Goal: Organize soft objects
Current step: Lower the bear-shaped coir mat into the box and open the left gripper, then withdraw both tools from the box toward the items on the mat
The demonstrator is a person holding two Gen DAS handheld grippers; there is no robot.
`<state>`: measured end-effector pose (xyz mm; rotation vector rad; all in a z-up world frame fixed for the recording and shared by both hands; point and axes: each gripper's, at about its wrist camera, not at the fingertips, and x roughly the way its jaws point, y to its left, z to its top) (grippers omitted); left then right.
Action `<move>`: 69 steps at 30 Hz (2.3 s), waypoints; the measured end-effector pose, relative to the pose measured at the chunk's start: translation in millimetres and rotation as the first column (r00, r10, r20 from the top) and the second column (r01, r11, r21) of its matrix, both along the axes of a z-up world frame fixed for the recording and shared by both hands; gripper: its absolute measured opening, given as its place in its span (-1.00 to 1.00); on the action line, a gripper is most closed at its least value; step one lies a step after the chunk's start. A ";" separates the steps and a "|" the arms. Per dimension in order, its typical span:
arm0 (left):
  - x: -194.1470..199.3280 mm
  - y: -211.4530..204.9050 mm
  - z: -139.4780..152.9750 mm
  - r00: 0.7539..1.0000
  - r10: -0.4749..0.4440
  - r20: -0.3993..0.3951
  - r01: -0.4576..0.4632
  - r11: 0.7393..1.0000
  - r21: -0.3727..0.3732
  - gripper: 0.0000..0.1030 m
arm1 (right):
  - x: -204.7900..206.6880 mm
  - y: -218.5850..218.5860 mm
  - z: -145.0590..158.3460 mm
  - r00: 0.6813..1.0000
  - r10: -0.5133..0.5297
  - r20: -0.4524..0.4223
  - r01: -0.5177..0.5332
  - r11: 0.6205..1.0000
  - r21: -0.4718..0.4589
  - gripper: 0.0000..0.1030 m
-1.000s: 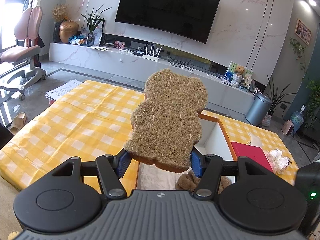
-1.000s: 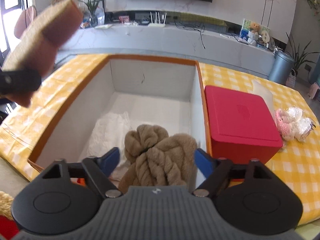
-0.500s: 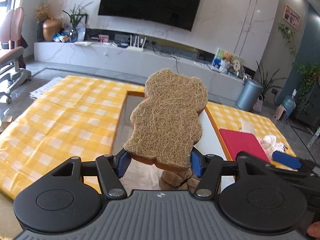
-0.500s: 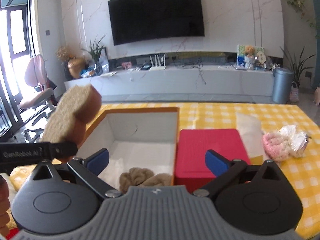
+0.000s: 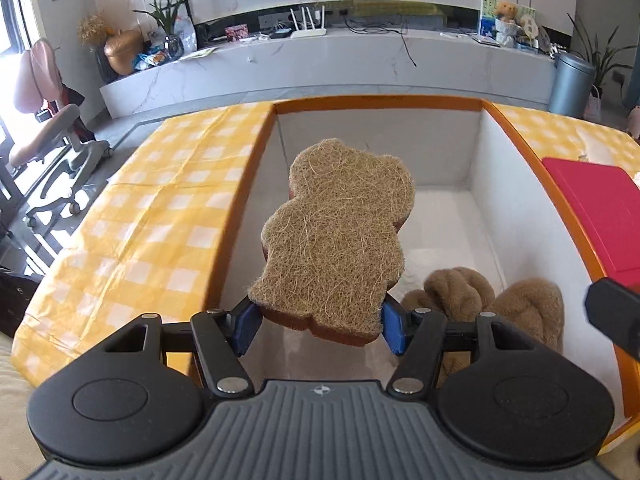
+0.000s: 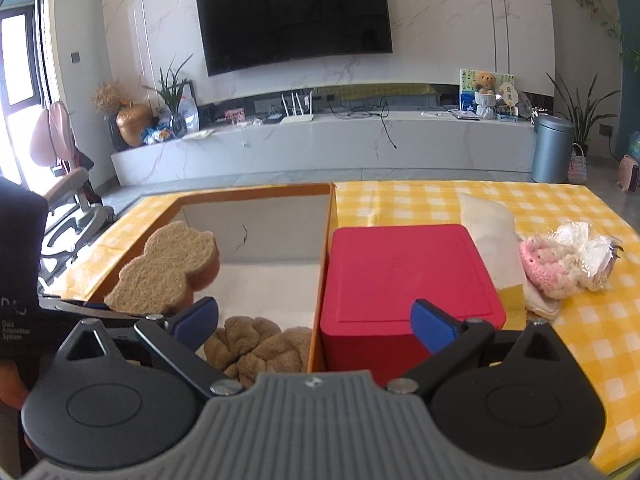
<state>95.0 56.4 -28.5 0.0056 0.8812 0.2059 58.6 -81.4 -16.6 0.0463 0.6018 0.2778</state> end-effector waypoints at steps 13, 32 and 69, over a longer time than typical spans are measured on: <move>-15.0 -17.8 12.0 0.999 0.003 0.036 -0.007 0.995 0.098 0.84 | 1.2 -1.0 -2.8 1.000 -0.012 -0.025 0.012 1.000 -0.006 0.95; -42.2 -9.4 57.4 0.978 -0.009 0.210 0.017 0.999 -0.040 0.85 | -17.5 -12.9 25.8 0.999 -0.036 0.018 0.035 0.999 0.023 0.95; -85.9 -116.0 101.7 0.914 -0.200 0.353 0.210 0.978 0.009 0.84 | -8.2 -125.5 125.4 0.988 0.021 0.151 0.020 0.964 -0.264 0.95</move>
